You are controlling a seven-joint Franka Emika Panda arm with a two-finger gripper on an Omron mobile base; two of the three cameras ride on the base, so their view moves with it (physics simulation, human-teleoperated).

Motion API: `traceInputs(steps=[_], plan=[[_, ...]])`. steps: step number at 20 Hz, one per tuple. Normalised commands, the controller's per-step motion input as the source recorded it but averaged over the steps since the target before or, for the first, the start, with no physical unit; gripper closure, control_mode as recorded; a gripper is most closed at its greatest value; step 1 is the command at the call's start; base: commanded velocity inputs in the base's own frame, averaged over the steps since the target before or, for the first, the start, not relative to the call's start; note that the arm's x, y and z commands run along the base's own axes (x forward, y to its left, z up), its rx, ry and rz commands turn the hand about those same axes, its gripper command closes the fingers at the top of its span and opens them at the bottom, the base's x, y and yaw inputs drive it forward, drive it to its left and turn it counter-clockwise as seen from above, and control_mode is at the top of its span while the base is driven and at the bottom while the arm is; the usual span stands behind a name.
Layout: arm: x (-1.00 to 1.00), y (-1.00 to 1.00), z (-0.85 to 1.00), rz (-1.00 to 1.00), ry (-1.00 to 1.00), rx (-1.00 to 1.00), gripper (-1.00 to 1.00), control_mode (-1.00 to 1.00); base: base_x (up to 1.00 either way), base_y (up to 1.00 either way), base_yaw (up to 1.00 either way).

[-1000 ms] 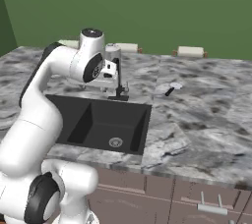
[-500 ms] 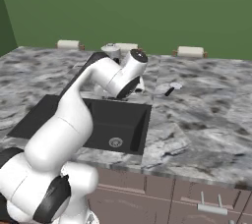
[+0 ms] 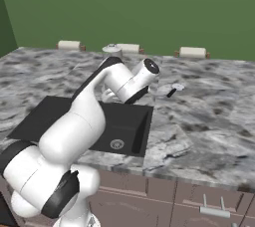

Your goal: Turn on the sink faucet. Then move the avocado from the counter to the sink. Turn off the sink. Move the vegetable from the sink to the pot next to the stove. Finally move the pot to the center burner.

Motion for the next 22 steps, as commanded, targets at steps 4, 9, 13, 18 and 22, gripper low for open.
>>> traceInputs(steps=[4,9,13,18,22], plan=[[0.26,0.0,-0.08,0.13,-0.1,0.0,-1.0,-1.0,0.0,0.0,0.0],[0.44,0.0,-0.07,0.1,-0.12,0.0,-1.0,-1.0,0.0,0.0,0.0],[0.51,0.0,-0.06,0.09,-0.12,0.0,-1.0,-1.0,0.0,0.0,0.0],[0.49,0.0,-0.06,0.1,-0.1,0.02,-1.0,-1.0,0.0,0.0,0.0],[0.52,0.0,-0.08,0.09,-0.06,0.01,-1.0,-1.0,0.0,0.0,0.0]])
